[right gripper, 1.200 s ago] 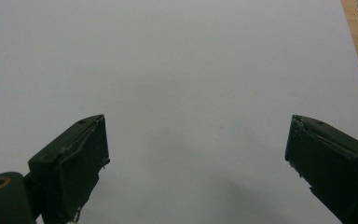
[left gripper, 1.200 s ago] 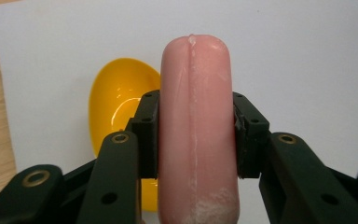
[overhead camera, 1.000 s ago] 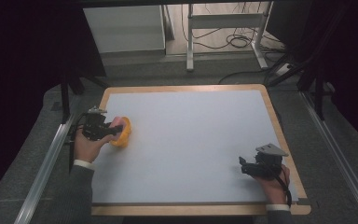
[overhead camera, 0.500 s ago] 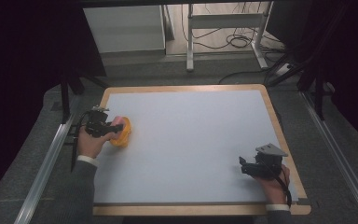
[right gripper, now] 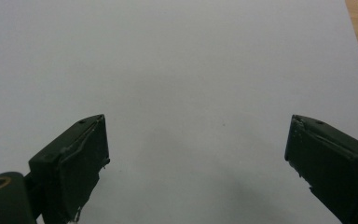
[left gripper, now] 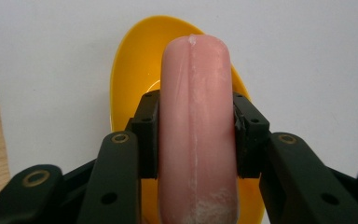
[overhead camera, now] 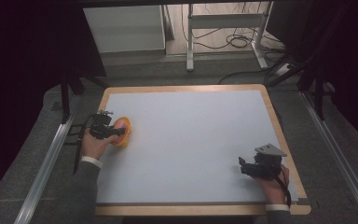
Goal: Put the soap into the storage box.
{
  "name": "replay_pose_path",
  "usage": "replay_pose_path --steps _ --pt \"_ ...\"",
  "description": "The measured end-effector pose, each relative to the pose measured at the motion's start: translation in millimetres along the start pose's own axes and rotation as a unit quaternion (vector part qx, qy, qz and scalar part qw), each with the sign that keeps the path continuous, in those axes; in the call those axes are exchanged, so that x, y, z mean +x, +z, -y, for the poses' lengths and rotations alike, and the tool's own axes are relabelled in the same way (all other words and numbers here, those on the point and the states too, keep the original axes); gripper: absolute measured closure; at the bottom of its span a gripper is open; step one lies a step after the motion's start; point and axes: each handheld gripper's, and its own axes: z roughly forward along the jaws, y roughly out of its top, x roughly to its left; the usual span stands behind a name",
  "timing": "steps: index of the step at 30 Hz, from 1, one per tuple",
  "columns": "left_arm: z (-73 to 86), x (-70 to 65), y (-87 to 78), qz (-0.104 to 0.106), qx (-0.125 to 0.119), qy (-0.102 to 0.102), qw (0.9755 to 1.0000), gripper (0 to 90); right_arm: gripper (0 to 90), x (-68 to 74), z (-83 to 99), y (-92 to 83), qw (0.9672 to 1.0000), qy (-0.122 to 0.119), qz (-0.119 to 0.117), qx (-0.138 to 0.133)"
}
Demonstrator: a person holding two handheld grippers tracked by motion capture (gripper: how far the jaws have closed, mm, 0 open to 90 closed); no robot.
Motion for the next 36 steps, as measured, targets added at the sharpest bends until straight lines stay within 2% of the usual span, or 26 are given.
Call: replay_pose_path --steps 2,3,4,6,7,8,9,10,13,15,17,18,24,26,27,28,29,30,31,34,36 --pt "-0.8 -0.7 -3.1 0.007 -0.010 -0.001 0.9999 53.2 5.8 0.0 0.0 0.0 1.0000 0.000 0.000 0.000" --pt "-0.8 -0.7 -3.1 0.007 -0.010 -0.001 0.9999 46.1 5.8 0.0 -0.1 0.0 1.0000 0.000 0.001 0.001" --pt "-2.1 -1.8 -11.0 0.007 -0.025 -0.004 0.9996 39.7 5.8 0.1 0.0 0.0 1.0000 0.000 0.000 0.001" --pt "-2.7 -2.1 -15.3 0.007 -0.029 -0.003 0.9996 28.4 5.8 0.1 0.0 0.0 1.0000 -0.001 -0.001 0.001" --pt "-2.2 -3.9 -24.3 0.000 -0.043 0.002 0.9991 25.6 5.8 0.5 -0.1 -0.3 1.0000 -0.002 -0.001 0.001" --pt "-1.5 -4.5 -28.4 0.001 -0.052 0.003 0.9986 24.0 5.8 0.7 -0.1 -0.4 1.0000 -0.003 -0.001 0.001" --pt "-1.5 -4.5 -28.4 0.001 -0.052 0.003 0.9986 22.5 5.8 0.7 0.0 -0.4 1.0000 -0.004 -0.001 0.001" --pt "0.0 -6.9 -36.3 0.005 -0.069 0.006 0.9976 22.2 5.8 0.6 0.1 -0.4 1.0000 -0.004 -0.001 0.002" --pt "3.8 -13.6 -42.5 0.021 -0.087 0.015 0.9959 22.4 5.8 0.1 0.1 -0.5 1.0000 -0.003 0.000 0.003" --pt "6.0 -17.1 -42.5 0.023 -0.087 0.020 0.9958 22.0 5.8 0.1 0.0 -0.7 1.0000 -0.002 0.000 0.003" --pt "15.0 -28.6 -41.9 0.019 -0.080 0.040 0.9958 22.2 5.8 0.8 0.4 -2.9 1.0000 -0.002 0.000 0.003" --pt "18.3 -31.5 -42.7 0.021 -0.081 0.044 0.9956 24.1 5.8 0.9 0.6 -3.8 1.0000 -0.003 0.001 0.003" --pt "31.8 -42.5 -47.9 0.042 -0.082 0.061 0.9938 26.0 5.8 -0.8 1.8 -5.1 1.0000 0.001 0.005 0.003" --pt "40.9 -52.0 -48.6 0.060 -0.089 0.073 0.9915 26.3 5.7 -1.4 0.9 -3.7 1.0000 0.001 0.004 0.004" --pt "40.9 -52.0 -48.6 0.060 -0.089 0.073 0.9915 26.4 5.8 -1.4 -0.3 -3.2 1.0000 0.002 0.004 0.003" --pt "48.6 -58.7 -49.2 0.070 -0.097 0.081 0.9896 26.5 5.8 -1.4 -1.7 -2.7 1.0000 0.001 0.003 0.002" --pt "52.6 -61.8 -48.9 0.077 -0.099 0.083 0.9887 26.6 5.8 -1.3 -3.3 -2.4 1.0000 0.000 0.002 0.001" --pt "52.6 -61.8 -48.9 0.077 -0.099 0.083 0.9887 26.6 5.8 -0.8 -4.8 -1.9 1.0000 0.001 0.001 -0.001" --pt "59.5 -66.8 -46.2 0.085 -0.099 0.087 0.9876 26.6 5.8 -0.7 -6.0 -1.3 1.0000 -0.002 -0.001 -0.002" --pt "69.5 -72.6 -41.6 0.095 -0.091 0.096 0.9866 26.6 5.8 -1.6 -8.6 0.4 1.0000 -0.002 -0.003 -0.004" --pt "76.7 -74.4 -38.3 0.109 -0.089 0.100 0.9850 26.5 5.8 -2.9 -9.3 1.3 1.0000 -0.003 -0.004 -0.004"
